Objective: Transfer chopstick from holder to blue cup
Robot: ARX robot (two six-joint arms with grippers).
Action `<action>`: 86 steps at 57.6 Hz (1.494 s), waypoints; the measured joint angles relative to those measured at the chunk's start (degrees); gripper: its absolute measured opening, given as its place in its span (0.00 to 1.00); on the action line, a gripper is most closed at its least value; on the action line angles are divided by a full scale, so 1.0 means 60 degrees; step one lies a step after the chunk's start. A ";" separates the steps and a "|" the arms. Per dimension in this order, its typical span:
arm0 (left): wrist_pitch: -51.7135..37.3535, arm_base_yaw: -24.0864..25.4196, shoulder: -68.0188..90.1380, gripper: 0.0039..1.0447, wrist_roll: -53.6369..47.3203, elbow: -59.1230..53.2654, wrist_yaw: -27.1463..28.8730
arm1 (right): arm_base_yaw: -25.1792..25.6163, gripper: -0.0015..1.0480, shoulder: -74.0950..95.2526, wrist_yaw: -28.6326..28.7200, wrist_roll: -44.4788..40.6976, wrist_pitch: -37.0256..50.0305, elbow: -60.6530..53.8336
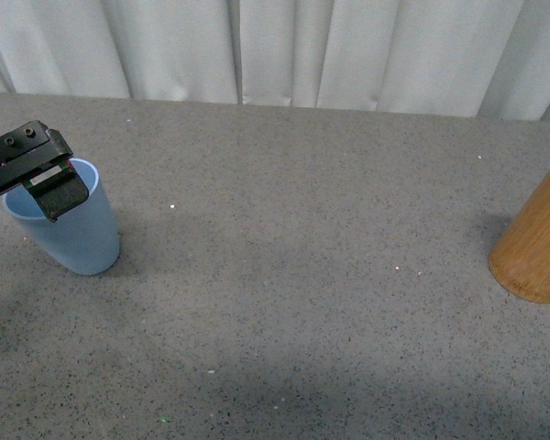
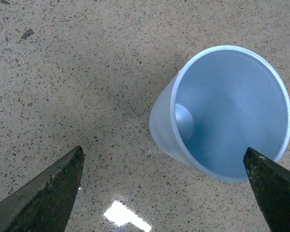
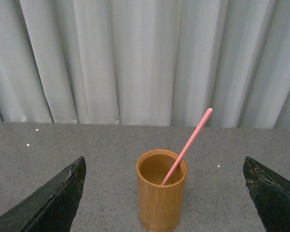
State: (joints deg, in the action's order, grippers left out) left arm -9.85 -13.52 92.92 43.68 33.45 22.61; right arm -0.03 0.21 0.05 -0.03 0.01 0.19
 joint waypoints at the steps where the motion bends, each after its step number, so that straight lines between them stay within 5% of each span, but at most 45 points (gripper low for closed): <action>1: 0.0007 0.0004 0.0015 0.94 0.0007 0.0007 0.0000 | 0.0000 0.91 0.0000 0.0004 0.0000 0.0000 0.0000; 53: 0.0219 0.0047 0.0554 0.93 0.0313 0.0412 0.0302 | 0.0000 0.91 0.0000 0.0004 0.0000 0.0000 0.0000; 67: 0.0335 0.0036 0.0663 0.70 0.0251 0.0448 0.0393 | 0.0000 0.91 0.0000 0.0000 0.0004 0.0000 0.0000; 79: 0.0350 -0.0022 0.0754 0.41 0.0102 0.0506 0.0492 | 0.0000 0.91 0.0000 0.0000 0.0000 0.0000 0.0000; 86: 0.0193 -0.0036 0.0780 0.15 0.0018 0.0517 0.0397 | 0.0000 0.91 0.0000 0.0000 0.0000 0.0000 0.0000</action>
State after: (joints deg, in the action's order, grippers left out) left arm -8.69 -13.74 97.60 43.79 36.56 24.99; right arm -0.03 0.21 0.05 -0.03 0.01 0.19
